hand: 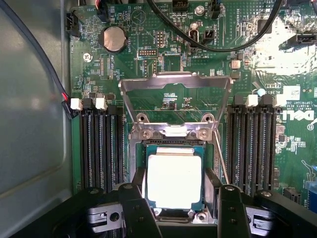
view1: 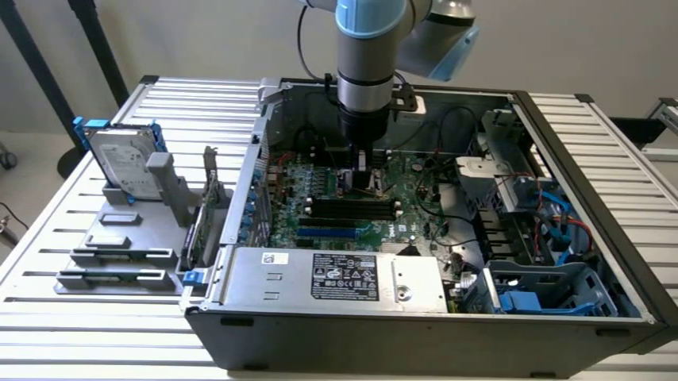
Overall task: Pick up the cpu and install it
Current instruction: 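Place the cpu into insertion slot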
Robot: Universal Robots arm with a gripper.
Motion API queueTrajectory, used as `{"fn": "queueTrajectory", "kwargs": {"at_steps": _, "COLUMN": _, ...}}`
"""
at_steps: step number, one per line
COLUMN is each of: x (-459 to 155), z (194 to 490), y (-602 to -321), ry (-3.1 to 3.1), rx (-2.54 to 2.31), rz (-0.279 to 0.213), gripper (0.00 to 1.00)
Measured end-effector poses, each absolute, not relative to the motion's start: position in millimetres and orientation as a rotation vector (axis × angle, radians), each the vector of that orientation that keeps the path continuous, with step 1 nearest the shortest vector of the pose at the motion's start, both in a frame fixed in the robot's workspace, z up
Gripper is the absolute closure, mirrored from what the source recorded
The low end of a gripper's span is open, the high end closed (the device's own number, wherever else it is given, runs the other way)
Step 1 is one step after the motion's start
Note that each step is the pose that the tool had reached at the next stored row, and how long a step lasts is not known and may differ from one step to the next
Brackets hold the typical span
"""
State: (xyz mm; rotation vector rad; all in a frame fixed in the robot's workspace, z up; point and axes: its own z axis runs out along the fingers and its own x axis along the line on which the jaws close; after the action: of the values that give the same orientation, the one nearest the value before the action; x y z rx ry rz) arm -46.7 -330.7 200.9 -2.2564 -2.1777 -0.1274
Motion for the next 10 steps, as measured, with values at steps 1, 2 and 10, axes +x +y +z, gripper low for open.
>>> {"fn": "queueTrajectory", "kwargs": {"at_steps": 1, "x": -46.7, "z": 200.8, "y": -330.6, "ry": -2.178, "rx": -2.257, "rz": -0.127, "gripper": 0.45}}
{"fn": "queueTrajectory", "kwargs": {"at_steps": 2, "x": -46.7, "z": 200.7, "y": -330.5, "ry": -2.178, "rx": -2.257, "rz": -0.126, "gripper": 0.45}}
{"fn": "queueTrajectory", "kwargs": {"at_steps": 10, "x": -46.7, "z": 199.5, "y": -327.2, "ry": -2.187, "rx": -2.263, "rz": -0.112, "gripper": 0.45}}
